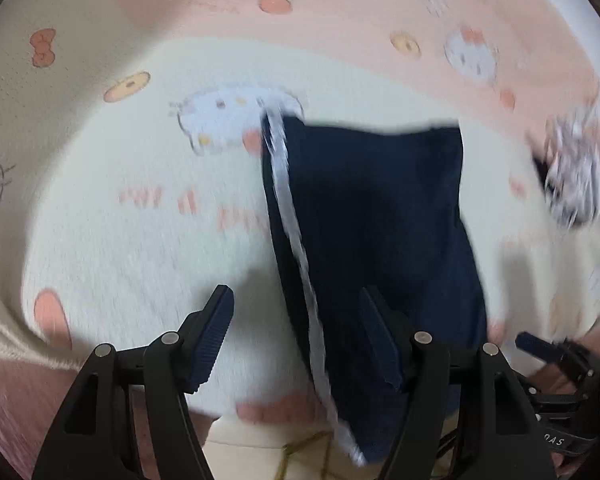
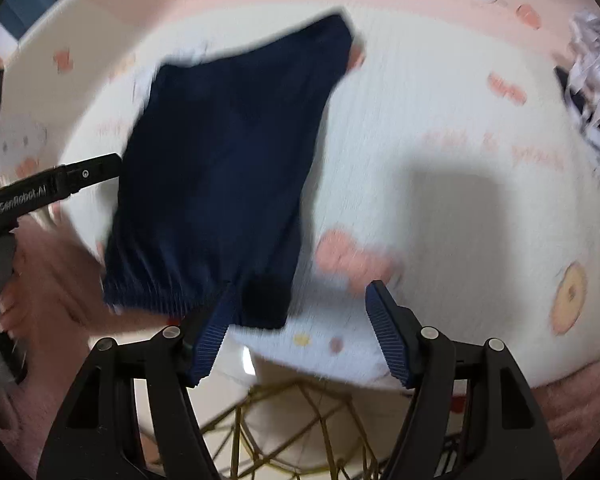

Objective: Fold clothes

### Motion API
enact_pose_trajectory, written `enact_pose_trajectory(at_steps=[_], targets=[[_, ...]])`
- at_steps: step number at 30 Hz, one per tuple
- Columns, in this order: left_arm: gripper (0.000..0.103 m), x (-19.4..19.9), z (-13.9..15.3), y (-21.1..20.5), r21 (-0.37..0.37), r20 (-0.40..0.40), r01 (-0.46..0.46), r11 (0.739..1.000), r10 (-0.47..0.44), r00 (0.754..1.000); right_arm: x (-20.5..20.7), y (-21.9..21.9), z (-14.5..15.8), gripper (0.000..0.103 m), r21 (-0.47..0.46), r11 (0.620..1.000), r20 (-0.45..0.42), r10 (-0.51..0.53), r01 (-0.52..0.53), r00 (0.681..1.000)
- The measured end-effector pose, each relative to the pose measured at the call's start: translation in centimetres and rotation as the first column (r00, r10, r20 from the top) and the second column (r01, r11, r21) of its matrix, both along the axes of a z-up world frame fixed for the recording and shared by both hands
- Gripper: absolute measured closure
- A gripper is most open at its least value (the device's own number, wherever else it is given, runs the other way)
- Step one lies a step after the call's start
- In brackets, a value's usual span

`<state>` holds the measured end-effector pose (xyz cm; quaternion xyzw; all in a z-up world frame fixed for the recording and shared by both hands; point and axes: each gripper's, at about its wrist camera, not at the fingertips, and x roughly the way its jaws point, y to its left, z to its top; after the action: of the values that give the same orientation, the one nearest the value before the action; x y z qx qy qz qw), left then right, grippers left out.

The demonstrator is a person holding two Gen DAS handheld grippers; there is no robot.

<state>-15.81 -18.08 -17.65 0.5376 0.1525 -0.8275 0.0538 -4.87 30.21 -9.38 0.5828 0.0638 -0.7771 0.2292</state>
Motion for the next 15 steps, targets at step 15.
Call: enact_pose_trajectory(at_steps=[15], targets=[[0.036, -6.7, 0.1, -1.5, 0.201, 0.01, -0.097, 0.975, 0.097, 0.995, -14.9, -3.9, -0.1, 0.034, -0.027, 0.996, 0.014, -0.084, 0.084, 0.996]])
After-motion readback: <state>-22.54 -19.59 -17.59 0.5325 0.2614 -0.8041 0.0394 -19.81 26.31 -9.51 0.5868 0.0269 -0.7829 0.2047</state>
